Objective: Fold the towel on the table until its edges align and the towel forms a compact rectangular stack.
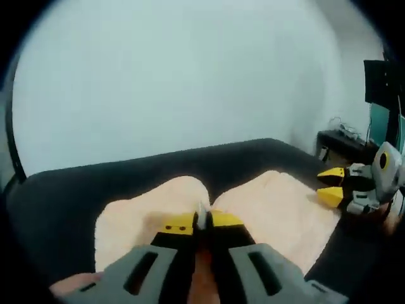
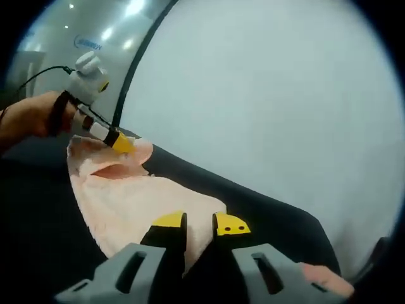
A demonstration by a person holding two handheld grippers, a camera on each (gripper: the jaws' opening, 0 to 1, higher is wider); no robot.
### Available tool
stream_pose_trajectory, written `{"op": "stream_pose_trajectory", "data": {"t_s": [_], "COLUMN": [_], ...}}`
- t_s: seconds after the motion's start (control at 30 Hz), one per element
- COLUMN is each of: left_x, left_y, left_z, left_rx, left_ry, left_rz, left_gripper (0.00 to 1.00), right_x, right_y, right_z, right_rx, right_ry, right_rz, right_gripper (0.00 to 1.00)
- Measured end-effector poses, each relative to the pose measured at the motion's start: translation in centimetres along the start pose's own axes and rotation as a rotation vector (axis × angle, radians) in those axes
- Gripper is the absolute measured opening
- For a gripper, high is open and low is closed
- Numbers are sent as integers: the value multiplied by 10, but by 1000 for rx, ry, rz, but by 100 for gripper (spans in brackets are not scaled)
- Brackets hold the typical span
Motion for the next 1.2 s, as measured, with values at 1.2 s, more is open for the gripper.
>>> {"op": "stream_pose_trajectory", "data": {"t_s": [1.2], "left_x": [-93], "left_y": [-94], "left_z": [21], "left_rx": [-15], "left_ry": [263], "left_rz": [112], "left_gripper": [28], "right_x": [-4], "right_y": [26], "right_z": [12], "right_rx": [278], "right_ry": [7], "right_rz": [88], "right_gripper": [14]}}
Point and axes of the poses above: the point that each gripper's makers call its tool centre point, and the gripper's own axes: x roughly forward along the fingers, y roughly to its right, z roughly out of its underside, the point moved 2 cm from there along -x, roughly backward along the fingers, and after that the axes turned 8 degrees about -x, right-handed, at the moved point
